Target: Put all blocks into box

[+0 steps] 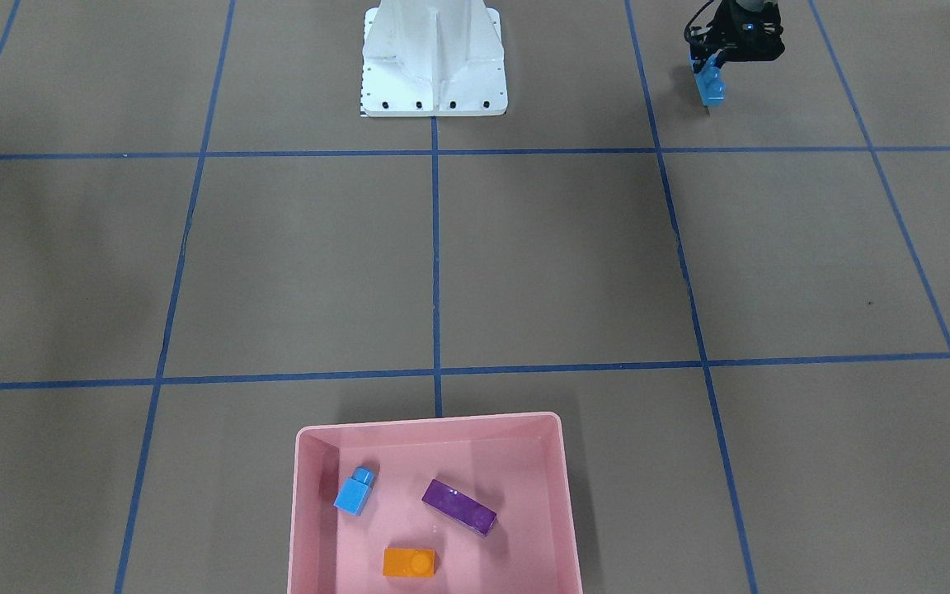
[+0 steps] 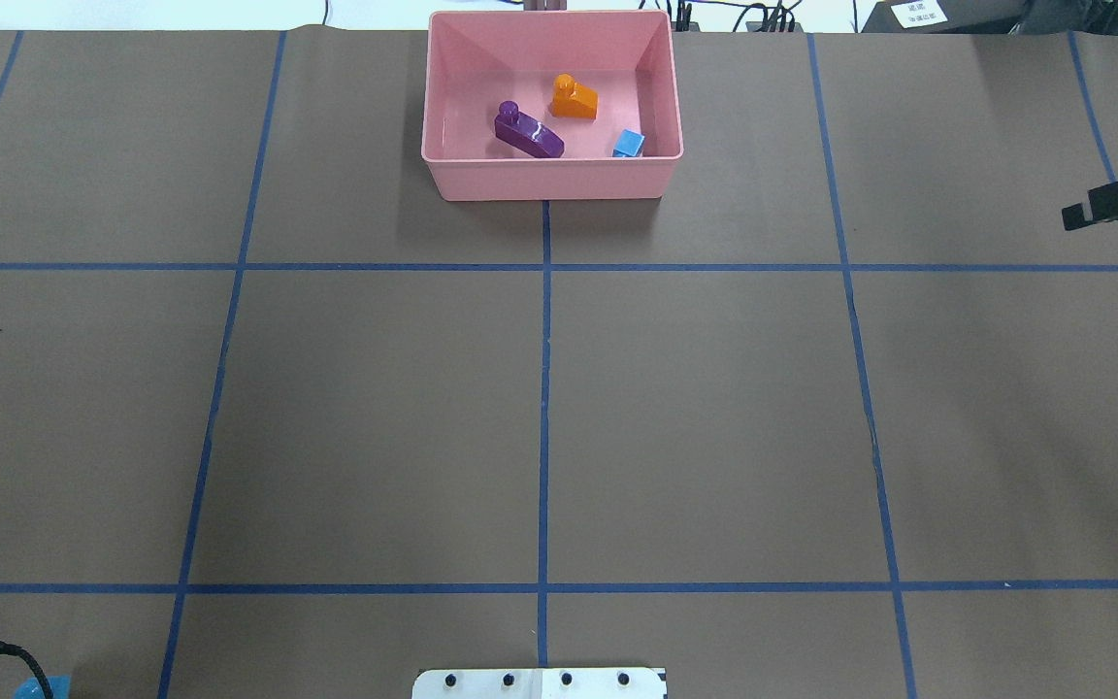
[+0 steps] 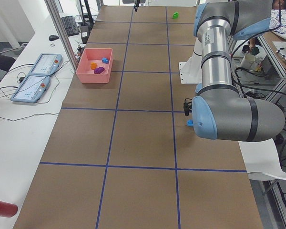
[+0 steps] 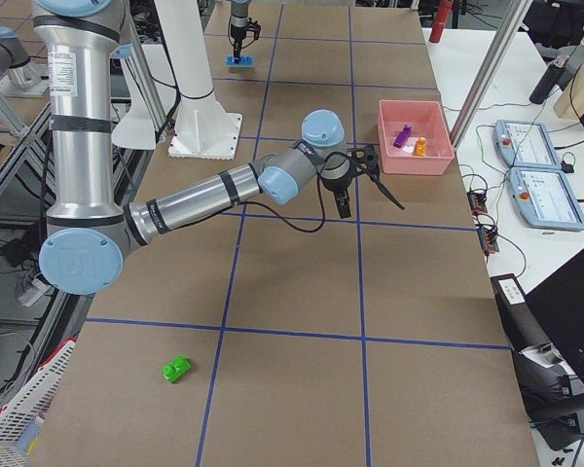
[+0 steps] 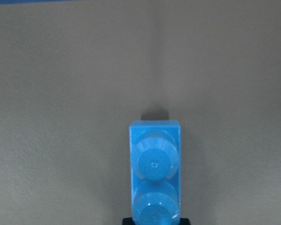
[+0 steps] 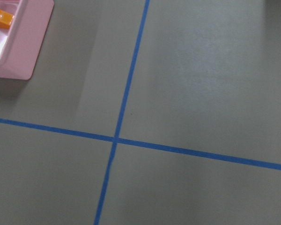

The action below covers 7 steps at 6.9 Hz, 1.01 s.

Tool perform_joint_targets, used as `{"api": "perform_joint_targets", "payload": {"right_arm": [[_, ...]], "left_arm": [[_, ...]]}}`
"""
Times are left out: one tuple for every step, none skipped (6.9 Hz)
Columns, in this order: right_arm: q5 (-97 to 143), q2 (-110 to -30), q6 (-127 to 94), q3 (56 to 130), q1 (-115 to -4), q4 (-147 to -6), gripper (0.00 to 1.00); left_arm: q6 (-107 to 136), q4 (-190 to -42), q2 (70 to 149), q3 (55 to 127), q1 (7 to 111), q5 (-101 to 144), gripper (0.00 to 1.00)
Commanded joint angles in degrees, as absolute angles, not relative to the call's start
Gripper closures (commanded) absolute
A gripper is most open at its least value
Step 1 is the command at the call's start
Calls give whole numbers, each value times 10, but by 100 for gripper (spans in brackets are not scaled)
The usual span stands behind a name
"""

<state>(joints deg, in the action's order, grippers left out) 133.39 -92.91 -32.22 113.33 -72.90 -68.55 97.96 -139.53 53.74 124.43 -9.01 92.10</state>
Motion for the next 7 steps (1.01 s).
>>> {"api": "perform_joint_targets", "payload": {"right_arm": [[1340, -982, -249, 1131, -759, -685, 1], [1340, -990, -224, 1127, -765, -686, 1], [1340, -1004, -207, 1123, -767, -686, 1], [1338, -1016, -205, 1117, -768, -685, 1], [1339, -1039, -204, 1118, -779, -685, 1], [1335, -1069, -202, 1114, -780, -685, 1], [1333, -1094, -181, 1107, -781, -683, 1]], "left_arm": [[988, -1398, 537, 1302, -60, 920, 100], [988, -1399, 544, 1320, -22, 926, 100], [988, -1399, 581, 1326, -2, 931, 100], [988, -1399, 628, 1326, 19, 933, 100], [989, -1399, 680, 1325, 29, 932, 100], [1003, -1402, 717, 1323, 41, 927, 100], [1032, -1402, 747, 1323, 62, 931, 100]]}}
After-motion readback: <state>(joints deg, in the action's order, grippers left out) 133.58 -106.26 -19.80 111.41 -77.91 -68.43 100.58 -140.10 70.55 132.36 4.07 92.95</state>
